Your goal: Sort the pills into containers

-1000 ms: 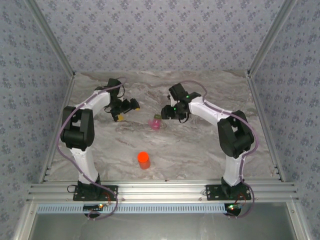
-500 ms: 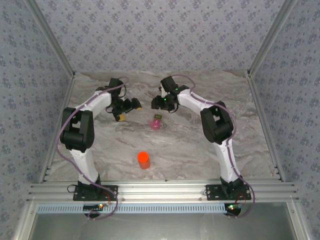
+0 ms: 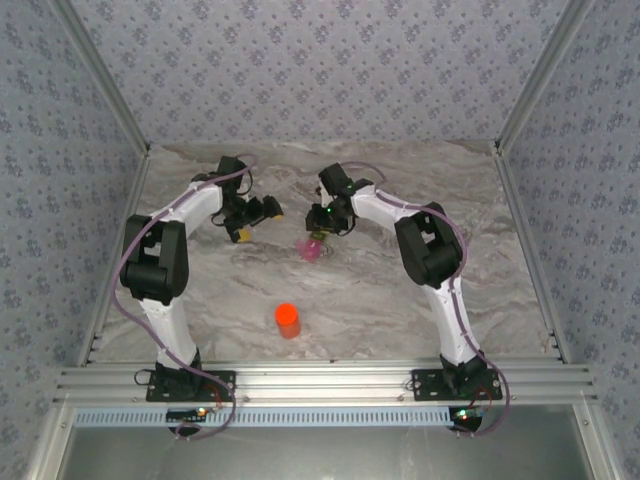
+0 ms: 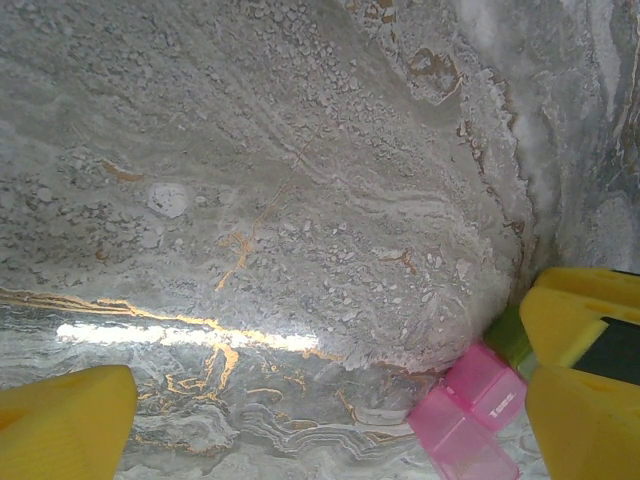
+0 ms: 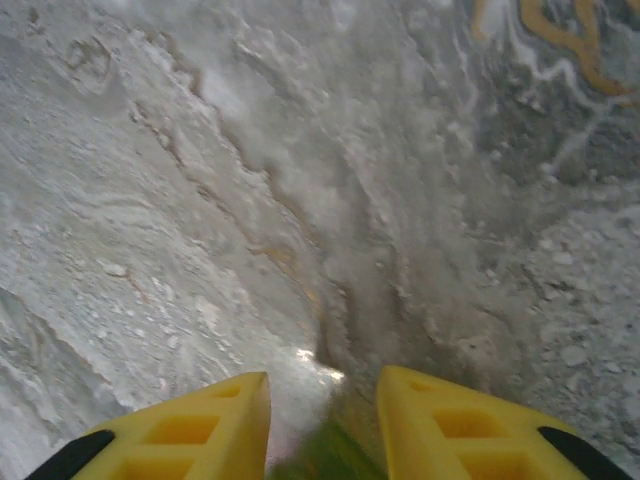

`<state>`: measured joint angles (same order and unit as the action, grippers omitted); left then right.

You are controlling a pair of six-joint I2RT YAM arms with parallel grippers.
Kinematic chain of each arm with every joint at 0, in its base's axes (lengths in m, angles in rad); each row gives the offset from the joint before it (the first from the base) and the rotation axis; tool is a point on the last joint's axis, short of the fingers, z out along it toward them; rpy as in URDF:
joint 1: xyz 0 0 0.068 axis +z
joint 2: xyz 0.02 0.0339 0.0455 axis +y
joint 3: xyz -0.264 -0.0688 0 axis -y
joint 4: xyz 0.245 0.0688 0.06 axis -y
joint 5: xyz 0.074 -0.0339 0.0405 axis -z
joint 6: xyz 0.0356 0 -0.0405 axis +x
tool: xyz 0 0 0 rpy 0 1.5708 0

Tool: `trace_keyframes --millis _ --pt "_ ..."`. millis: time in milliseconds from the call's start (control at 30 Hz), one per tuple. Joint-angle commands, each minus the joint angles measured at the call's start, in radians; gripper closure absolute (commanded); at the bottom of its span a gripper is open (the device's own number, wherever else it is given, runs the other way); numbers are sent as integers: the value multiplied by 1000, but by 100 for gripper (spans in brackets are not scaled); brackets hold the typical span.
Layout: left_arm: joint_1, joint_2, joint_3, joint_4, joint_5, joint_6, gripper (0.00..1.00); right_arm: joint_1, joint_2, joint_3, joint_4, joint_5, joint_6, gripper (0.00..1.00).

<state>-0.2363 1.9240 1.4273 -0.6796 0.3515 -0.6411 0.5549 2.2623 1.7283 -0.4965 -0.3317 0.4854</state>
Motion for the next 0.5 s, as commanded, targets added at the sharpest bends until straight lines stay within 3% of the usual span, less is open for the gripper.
trace_keyframes --millis 0,133,467 --pt "-3 -11 33 -5 7 -3 0 5 -72 -51 -2 -26 -10 66" --pt "-5 -13 29 -6 7 -3 0 6 -115 -117 29 -24 2 65" --pt "-12 -8 32 -5 9 -7 0 20 -192 -246 102 -34 62 53"
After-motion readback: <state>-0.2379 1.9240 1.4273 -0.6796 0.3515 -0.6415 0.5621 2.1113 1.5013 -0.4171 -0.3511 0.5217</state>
